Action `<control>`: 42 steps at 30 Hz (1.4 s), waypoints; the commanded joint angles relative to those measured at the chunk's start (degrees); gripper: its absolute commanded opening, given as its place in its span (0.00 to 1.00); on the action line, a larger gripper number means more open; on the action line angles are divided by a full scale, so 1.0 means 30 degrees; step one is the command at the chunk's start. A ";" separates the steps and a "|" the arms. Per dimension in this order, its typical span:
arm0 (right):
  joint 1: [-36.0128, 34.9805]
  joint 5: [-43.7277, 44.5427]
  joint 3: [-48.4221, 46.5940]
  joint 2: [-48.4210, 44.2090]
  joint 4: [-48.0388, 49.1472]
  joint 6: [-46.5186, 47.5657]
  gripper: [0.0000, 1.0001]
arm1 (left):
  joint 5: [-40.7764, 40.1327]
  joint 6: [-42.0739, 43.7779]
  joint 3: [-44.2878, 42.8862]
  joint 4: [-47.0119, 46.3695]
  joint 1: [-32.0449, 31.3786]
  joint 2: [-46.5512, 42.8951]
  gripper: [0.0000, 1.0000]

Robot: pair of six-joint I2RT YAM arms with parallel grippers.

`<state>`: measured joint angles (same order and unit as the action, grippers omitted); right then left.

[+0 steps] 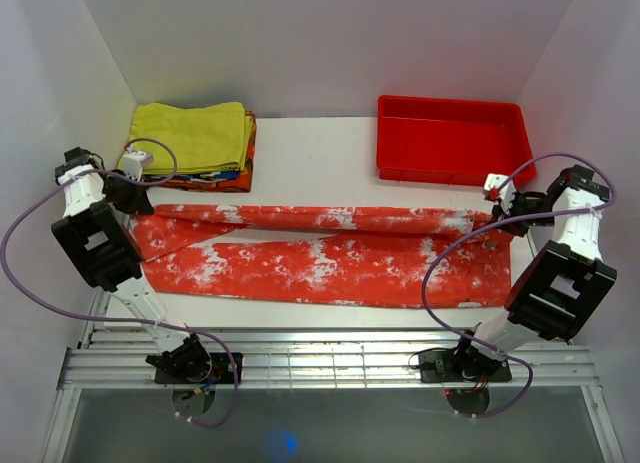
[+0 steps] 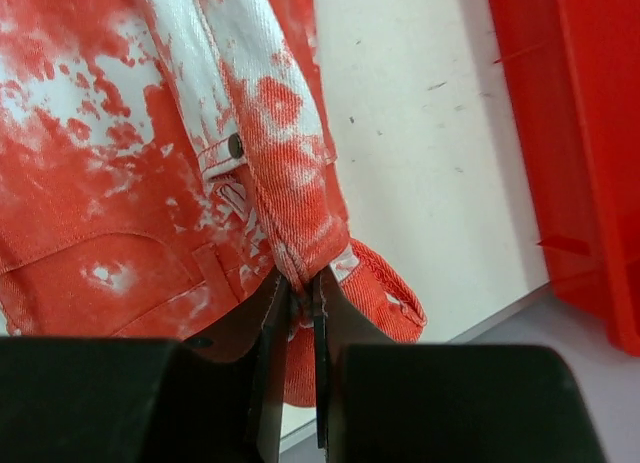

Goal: Fold and stack the trousers
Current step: Fold the trousers

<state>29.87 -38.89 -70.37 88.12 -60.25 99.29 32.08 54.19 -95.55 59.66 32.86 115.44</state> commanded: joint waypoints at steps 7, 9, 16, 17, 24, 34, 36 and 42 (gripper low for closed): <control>0.3016 0.0718 -0.1716 -0.2063 -0.2971 0.4223 0.08 | 0.1785 0.3464 -0.0004 -0.3304 0.3278 -0.4634 0.00; 0.3664 0.1301 -0.0865 -0.2476 -0.3614 0.6244 0.08 | 0.2840 0.5249 0.0994 -0.3246 0.3954 -0.5428 0.00; 0.5511 0.4581 0.6337 -0.4991 -0.1635 1.0490 0.08 | 0.2728 1.3119 0.8725 -0.2835 0.6823 -0.8184 0.00; 0.5658 0.5050 0.7304 -0.5287 -0.1191 1.0963 0.08 | 0.2465 1.3803 0.9604 -0.2951 0.7090 -0.8273 0.00; 0.6128 0.6695 1.2497 -0.6403 0.2736 1.2258 0.18 | -0.0522 1.4368 1.3361 -0.5205 0.8001 -0.6577 0.03; 0.6216 0.4270 0.7583 -0.5905 -0.1408 0.9884 0.73 | 0.2956 1.5538 0.9854 0.0936 0.8616 -0.8741 0.98; 0.6187 0.3681 0.6175 -0.6051 -0.2499 0.9941 0.74 | 0.3893 1.6032 0.7920 0.3621 0.8617 -0.9152 0.98; 0.6450 0.2947 0.4532 -0.7338 -0.4820 1.0879 0.96 | 0.4192 1.5275 0.5924 0.6065 0.8616 -0.9739 0.98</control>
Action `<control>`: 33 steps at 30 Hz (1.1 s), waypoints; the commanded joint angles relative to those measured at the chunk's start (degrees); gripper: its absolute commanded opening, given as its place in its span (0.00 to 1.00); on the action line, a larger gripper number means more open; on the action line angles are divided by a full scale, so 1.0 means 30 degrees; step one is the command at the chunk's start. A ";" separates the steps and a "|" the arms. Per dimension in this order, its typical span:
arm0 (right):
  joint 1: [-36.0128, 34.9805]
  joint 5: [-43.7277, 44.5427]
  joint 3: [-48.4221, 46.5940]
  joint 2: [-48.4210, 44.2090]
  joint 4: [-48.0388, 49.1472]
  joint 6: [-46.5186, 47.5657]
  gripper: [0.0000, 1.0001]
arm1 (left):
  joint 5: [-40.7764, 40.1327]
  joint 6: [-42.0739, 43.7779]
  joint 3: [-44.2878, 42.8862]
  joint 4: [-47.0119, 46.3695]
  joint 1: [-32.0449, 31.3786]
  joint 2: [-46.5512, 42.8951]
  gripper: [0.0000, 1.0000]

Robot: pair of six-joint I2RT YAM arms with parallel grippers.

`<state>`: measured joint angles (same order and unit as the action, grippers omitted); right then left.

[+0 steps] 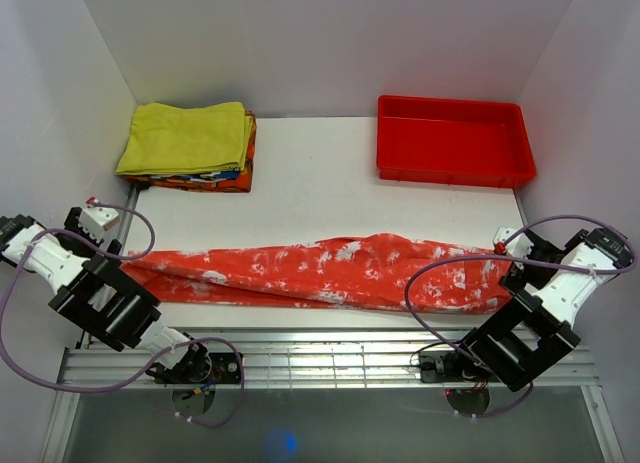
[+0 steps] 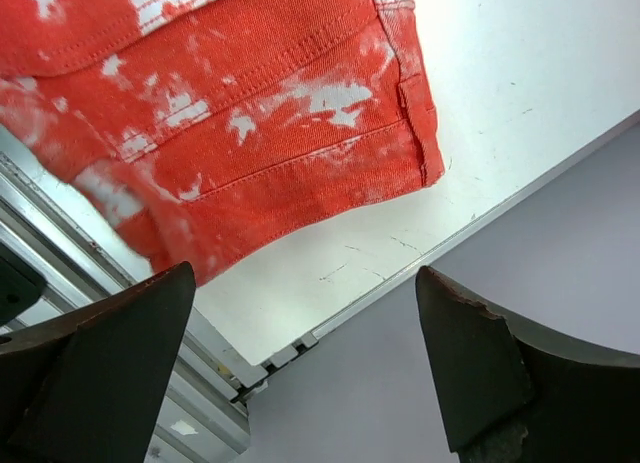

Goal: Fold and stack the trousers
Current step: Fold the trousers

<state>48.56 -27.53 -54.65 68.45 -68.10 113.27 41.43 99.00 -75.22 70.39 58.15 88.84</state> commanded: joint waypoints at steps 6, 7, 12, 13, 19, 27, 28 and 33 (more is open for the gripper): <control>0.0397 -0.1518 -0.2170 0.0209 -0.2115 0.3818 0.96 | 0.0108 -0.1387 -0.1265 0.3285 0.0245 -0.0170 0.98; 0.0368 -0.1401 -0.2579 0.0937 -0.2174 0.3263 0.94 | 0.0048 -0.1679 -0.1206 0.3285 0.0332 0.0092 0.98; 0.0397 0.0033 -0.3577 0.3460 -0.1564 -0.3951 0.88 | -0.0976 -0.6799 -0.0855 0.2060 0.0392 0.1148 0.98; 0.0426 0.0500 -0.3724 0.4334 -0.1501 -0.5109 0.86 | -0.1123 -0.7592 -0.0651 0.1764 0.0624 0.1236 0.98; 0.1305 0.0767 -0.4049 0.5896 -0.2173 -1.0914 0.82 | -0.1213 -0.9013 0.2277 0.0501 0.1388 -0.0400 0.98; 0.1334 0.3807 -0.2614 0.5105 -0.1501 -1.2619 0.77 | -0.1446 -0.1335 0.1579 0.3166 0.1388 -0.1136 0.98; 0.1334 0.4221 -0.2235 0.5163 -0.1472 -1.2940 0.77 | -0.1389 -0.1011 0.1461 0.3109 0.1388 -0.1107 0.98; 0.1511 0.4929 -0.0974 0.5631 -0.1938 -1.5864 0.78 | -0.0219 -0.1151 0.1109 0.1912 0.1388 -0.1281 0.98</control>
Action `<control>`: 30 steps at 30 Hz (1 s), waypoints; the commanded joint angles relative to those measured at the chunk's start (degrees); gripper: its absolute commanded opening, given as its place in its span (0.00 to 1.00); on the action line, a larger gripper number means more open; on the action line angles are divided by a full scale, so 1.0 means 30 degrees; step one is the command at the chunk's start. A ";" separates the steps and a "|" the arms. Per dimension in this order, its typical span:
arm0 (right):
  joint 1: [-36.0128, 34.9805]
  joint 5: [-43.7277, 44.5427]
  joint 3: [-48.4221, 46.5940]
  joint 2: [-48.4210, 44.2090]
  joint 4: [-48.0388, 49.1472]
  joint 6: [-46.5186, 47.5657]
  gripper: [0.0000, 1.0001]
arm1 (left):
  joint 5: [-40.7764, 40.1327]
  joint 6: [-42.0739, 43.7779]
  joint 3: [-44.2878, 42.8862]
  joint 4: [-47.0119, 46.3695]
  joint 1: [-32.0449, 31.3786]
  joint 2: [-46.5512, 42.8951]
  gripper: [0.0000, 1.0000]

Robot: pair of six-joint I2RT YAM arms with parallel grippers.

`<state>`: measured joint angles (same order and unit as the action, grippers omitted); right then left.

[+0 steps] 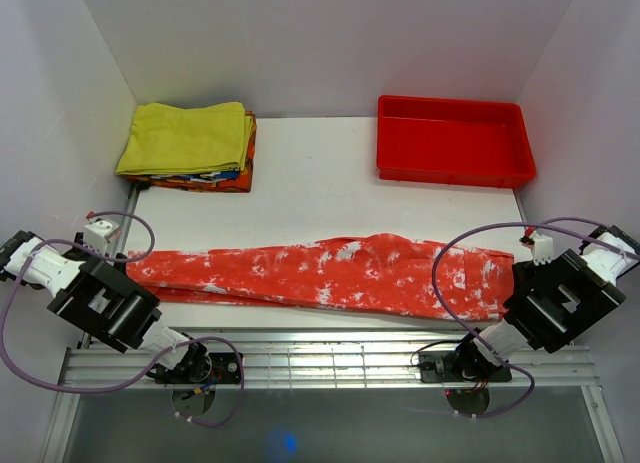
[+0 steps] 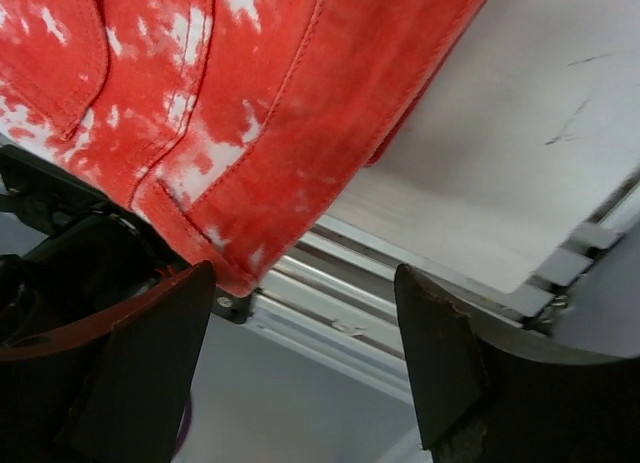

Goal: Fold and stack the trousers
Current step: Fold the trousers

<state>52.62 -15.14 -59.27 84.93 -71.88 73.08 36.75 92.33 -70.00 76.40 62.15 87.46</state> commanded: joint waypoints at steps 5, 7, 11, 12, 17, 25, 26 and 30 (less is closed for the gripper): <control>0.0184 -0.0110 0.1414 0.0636 -0.0973 -0.4289 0.83 | 0.2513 0.0482 0.0563 -0.1529 0.0025 -0.2312 0.98; 0.0185 -0.0345 0.1503 0.1102 -0.1002 -0.4931 0.83 | 0.2690 0.0424 0.1122 -0.2378 0.0054 -0.2871 0.98; 0.0184 -0.0112 0.1971 0.2071 -0.0769 -0.5490 0.79 | 0.2750 0.0540 0.2003 -0.3084 0.0026 -0.3665 0.98; 0.0184 -0.0198 0.2146 0.2421 -0.0710 -0.5637 0.78 | 0.2662 0.0569 0.2091 -0.3113 0.0054 -0.3549 0.98; 0.0184 -0.1078 0.1856 0.3332 -0.1031 -0.5989 0.39 | 0.0850 0.4562 0.1363 -0.1011 0.0084 -0.1854 0.98; 0.0184 -0.1312 0.0332 0.3040 -0.1031 -0.5961 0.08 | -0.2316 1.0234 -0.0049 0.1310 0.0173 0.0670 0.94; 0.0155 -0.1341 0.0128 0.3039 -0.1031 -0.5932 0.08 | -0.2812 1.0440 0.0098 0.1281 0.0114 0.0816 0.94; 0.0155 -0.1517 -0.0021 0.2893 -0.1032 -0.5990 0.08 | -0.3137 0.9976 0.0247 0.1018 -0.0237 0.1605 0.94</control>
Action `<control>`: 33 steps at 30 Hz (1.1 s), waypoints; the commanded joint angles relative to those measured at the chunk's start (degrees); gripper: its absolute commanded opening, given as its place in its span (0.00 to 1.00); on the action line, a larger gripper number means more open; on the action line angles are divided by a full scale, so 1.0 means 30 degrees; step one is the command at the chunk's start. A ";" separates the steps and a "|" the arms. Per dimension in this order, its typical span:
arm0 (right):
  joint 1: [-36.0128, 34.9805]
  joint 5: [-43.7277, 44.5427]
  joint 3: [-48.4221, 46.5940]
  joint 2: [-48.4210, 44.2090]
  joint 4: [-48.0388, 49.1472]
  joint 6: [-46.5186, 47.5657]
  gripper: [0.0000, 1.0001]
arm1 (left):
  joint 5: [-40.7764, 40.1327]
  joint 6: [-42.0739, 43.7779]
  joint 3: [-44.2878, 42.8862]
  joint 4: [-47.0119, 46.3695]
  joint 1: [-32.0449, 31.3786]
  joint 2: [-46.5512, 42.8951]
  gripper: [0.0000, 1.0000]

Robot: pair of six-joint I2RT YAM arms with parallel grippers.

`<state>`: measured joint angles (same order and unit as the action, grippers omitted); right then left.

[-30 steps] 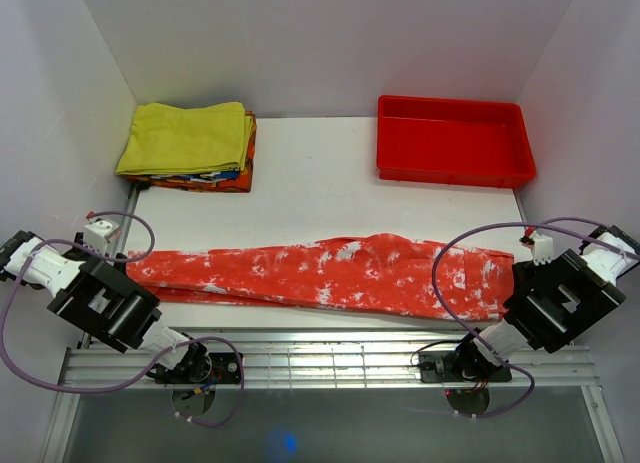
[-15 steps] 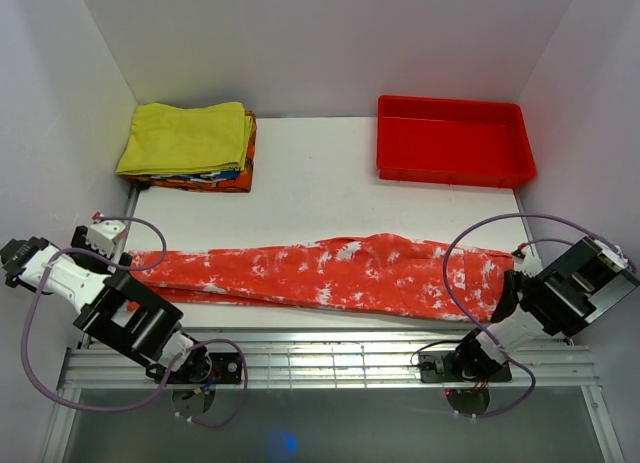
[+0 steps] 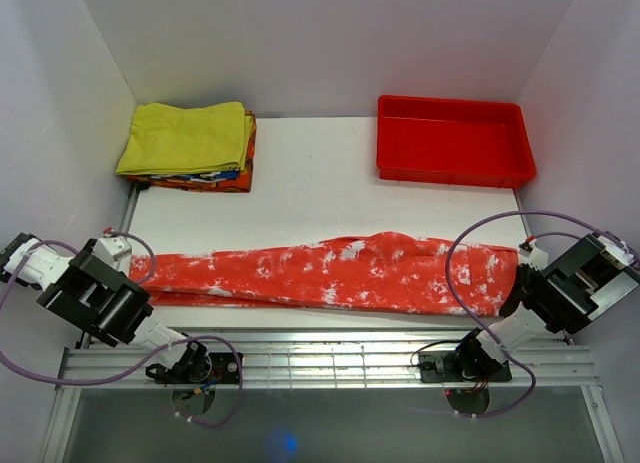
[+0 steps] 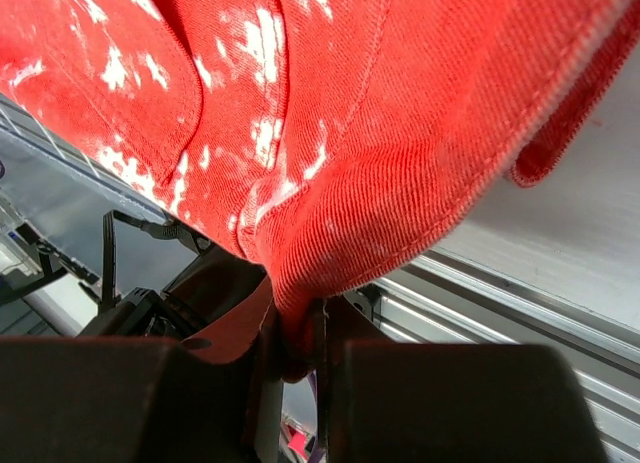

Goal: Fold and stack the trousers
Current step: Fold the trousers

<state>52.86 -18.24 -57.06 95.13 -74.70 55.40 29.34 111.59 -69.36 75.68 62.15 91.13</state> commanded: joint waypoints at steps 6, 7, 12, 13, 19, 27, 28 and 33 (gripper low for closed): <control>0.0104 -0.0804 -0.0756 -0.0772 -0.0150 -0.0096 0.08 | -0.1984 0.2237 0.1055 0.0995 -0.0589 0.1175 0.88; 0.0104 -0.0834 -0.0756 -0.0802 -0.0121 -0.0096 0.08 | -0.2104 0.2063 0.1321 0.0762 -0.0619 0.1146 0.87; 0.0075 -0.0980 -0.0902 -0.1007 -0.0121 -0.0009 0.08 | -0.2602 0.1447 0.2407 -0.0907 -0.0969 0.0999 0.75; 0.0075 -0.0981 -0.1019 -0.1037 -0.0121 0.0021 0.08 | -0.2864 0.1388 0.2437 -0.0968 -0.1029 0.1086 0.70; 0.0104 -0.1828 -0.2277 -0.0891 -0.0150 -0.0446 0.08 | -0.2166 0.1007 0.0684 -0.0823 -0.1088 0.1321 0.01; 0.0046 -0.5368 -0.6607 -0.0131 -0.0179 -0.1882 0.08 | 0.1841 -0.0397 -0.6930 0.1374 -0.1350 0.2987 0.00; 0.0017 -0.5723 -0.7022 -0.0013 -0.0179 -0.2202 0.08 | 0.2285 -0.1328 -0.7663 0.1433 -0.1497 0.3166 0.00; -0.0829 -0.9057 -1.1695 0.1738 -0.0179 -0.4222 0.08 | 0.4340 -0.7035 -1.0190 -0.2800 -0.3456 0.3666 0.00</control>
<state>50.04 -38.83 -79.99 97.23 -86.72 46.83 38.54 101.65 -95.26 84.71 53.34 102.28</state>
